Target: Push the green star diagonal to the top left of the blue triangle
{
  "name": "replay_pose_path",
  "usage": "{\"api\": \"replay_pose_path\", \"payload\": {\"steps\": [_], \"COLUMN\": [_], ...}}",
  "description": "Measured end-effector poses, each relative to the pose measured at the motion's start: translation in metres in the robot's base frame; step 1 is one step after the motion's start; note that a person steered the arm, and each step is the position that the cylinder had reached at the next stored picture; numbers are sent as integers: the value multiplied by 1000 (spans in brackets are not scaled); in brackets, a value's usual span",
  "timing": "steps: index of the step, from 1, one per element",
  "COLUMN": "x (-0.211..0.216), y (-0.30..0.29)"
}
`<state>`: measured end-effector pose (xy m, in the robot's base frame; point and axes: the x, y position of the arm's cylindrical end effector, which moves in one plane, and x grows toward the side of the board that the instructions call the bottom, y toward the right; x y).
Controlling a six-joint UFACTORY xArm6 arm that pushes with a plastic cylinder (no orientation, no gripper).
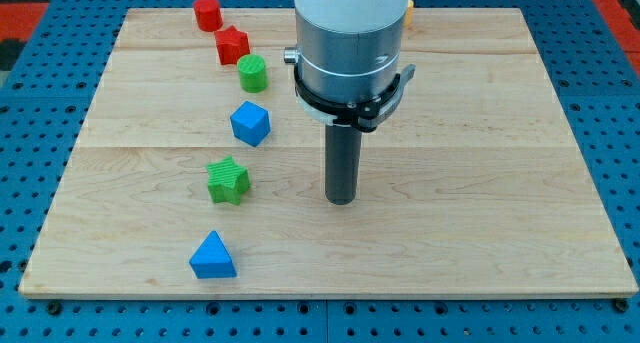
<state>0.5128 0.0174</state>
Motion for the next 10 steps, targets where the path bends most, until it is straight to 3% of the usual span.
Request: {"api": "replay_pose_path", "payload": {"steps": [2,3,5,6,8,9,10], "x": [-2,-23,-18,6,9,-27,-20], "y": [-3,-33,-205,-184,-295,-266,-251]}}
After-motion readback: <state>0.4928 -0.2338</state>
